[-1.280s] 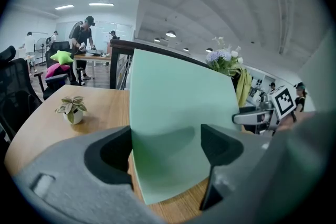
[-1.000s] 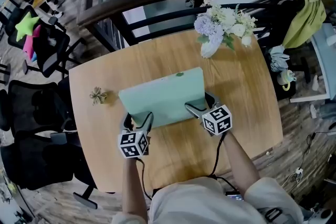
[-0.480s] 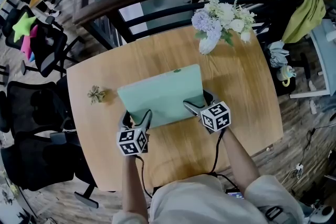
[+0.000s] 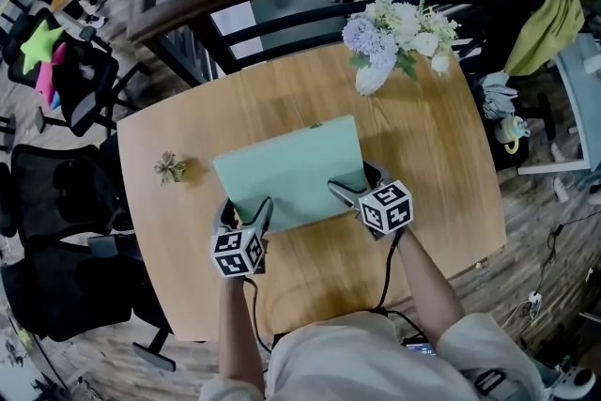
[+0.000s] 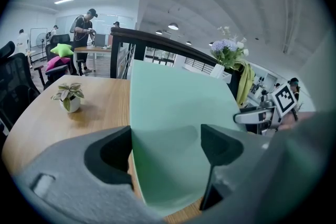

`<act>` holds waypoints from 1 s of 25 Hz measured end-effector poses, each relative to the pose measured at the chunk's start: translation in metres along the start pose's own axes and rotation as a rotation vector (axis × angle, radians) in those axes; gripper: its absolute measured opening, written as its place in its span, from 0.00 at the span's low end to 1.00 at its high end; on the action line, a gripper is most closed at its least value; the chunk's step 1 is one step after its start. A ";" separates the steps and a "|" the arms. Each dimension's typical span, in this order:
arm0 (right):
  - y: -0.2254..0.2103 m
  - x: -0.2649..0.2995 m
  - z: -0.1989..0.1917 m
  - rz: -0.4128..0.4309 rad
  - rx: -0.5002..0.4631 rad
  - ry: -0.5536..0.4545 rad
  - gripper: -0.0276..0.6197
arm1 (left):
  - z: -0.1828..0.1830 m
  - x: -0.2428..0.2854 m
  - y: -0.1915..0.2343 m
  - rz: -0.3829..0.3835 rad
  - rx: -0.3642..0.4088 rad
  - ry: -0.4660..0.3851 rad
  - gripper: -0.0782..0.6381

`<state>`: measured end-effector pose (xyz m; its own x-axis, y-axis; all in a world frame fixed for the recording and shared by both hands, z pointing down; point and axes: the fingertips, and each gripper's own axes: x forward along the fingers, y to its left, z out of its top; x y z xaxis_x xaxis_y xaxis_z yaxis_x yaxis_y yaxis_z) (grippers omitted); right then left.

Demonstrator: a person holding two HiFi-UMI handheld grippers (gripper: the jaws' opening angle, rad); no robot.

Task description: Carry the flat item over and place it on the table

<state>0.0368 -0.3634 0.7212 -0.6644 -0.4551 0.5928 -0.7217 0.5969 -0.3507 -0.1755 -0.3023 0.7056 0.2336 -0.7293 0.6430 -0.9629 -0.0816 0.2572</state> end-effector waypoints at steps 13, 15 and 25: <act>-0.001 0.004 -0.016 -0.003 0.050 0.055 0.66 | -0.015 0.006 0.003 0.004 -0.016 0.037 0.70; -0.002 0.005 -0.020 -0.005 0.060 0.071 0.66 | -0.019 0.007 0.002 0.002 -0.019 0.046 0.70; -0.004 0.005 -0.035 -0.005 0.098 0.125 0.66 | -0.034 0.011 0.001 -0.007 -0.045 0.080 0.70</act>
<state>0.0429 -0.3451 0.7512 -0.6358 -0.3683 0.6783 -0.7443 0.5251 -0.4127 -0.1698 -0.2872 0.7372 0.2522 -0.6718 0.6965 -0.9546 -0.0549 0.2927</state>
